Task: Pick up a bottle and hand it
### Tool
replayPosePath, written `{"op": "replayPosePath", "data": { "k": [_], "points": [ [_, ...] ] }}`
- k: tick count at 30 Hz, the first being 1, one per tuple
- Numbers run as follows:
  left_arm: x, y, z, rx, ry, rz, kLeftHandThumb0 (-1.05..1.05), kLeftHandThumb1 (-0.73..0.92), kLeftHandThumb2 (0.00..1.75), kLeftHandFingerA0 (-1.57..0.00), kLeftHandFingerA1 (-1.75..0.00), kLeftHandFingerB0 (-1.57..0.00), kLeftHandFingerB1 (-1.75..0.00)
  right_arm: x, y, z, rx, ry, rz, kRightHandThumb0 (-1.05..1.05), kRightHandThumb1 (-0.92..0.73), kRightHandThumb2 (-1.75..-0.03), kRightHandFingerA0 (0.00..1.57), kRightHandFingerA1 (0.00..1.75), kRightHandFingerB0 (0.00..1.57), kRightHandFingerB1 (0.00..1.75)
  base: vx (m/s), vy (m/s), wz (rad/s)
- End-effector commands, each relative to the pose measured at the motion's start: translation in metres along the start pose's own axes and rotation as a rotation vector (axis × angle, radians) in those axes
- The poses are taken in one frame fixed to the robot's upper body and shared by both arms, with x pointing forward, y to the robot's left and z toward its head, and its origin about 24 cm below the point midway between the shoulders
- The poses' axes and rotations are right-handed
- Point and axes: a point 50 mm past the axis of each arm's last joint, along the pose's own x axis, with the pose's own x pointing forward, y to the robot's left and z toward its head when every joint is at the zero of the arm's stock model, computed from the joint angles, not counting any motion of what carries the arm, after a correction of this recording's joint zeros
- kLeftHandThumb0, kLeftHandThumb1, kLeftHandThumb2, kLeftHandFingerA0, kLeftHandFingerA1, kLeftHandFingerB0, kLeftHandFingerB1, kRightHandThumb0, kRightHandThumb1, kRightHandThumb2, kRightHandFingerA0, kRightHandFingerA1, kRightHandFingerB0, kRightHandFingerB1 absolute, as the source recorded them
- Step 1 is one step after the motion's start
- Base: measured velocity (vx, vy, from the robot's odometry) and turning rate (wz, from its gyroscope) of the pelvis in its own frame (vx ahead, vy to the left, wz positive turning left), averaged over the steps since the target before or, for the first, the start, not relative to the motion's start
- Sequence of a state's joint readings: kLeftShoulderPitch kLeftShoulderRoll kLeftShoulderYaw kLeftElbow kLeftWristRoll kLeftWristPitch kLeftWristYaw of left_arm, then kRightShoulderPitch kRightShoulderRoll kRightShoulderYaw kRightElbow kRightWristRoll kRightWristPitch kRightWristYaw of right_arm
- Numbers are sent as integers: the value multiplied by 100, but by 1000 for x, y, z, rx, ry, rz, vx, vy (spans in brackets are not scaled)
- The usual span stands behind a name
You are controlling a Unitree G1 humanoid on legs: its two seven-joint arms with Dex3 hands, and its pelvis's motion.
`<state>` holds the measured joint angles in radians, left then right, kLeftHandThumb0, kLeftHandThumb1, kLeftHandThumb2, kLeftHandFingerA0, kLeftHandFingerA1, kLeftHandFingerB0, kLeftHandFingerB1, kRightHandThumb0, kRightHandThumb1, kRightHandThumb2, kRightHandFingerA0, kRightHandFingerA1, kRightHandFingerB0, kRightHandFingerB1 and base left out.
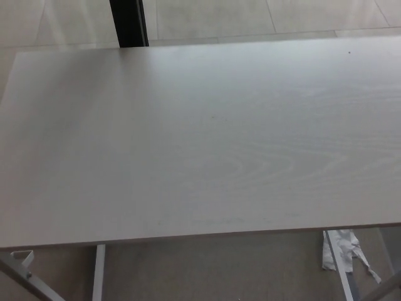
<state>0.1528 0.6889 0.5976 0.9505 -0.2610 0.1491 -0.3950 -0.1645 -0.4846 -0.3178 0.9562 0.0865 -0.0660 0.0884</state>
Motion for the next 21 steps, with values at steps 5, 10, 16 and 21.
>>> {"op": "replayPosePath", "data": {
  "k": [5,10,16,21],
  "points": [
    [-6,13,4,223,18,-18,-80,65,60,-72,-60,-39,-43,-2,-3,2,-27,-31,15,-52,-61,-59,71,97,38,40,0,0,0],
    [-4,10,4,15,-64,-40,-75,57,58,-70,-62,-39,-41,-1,-6,0,-9,-20,-5,-51,-59,-57,75,87,41,41,0,0,0],
    [-1,4,10,-11,-119,-46,-73,56,58,-79,-63,-45,-44,0,-7,4,1,-28,0,-50,-60,-58,83,112,39,41,0,0,0],
    [-2,5,5,-24,-100,-53,-72,56,58,-81,-63,-46,-43,-1,-10,2,-10,-20,-2,-49,-59,-58,77,91,39,42,0,0,0]
  ]
}}
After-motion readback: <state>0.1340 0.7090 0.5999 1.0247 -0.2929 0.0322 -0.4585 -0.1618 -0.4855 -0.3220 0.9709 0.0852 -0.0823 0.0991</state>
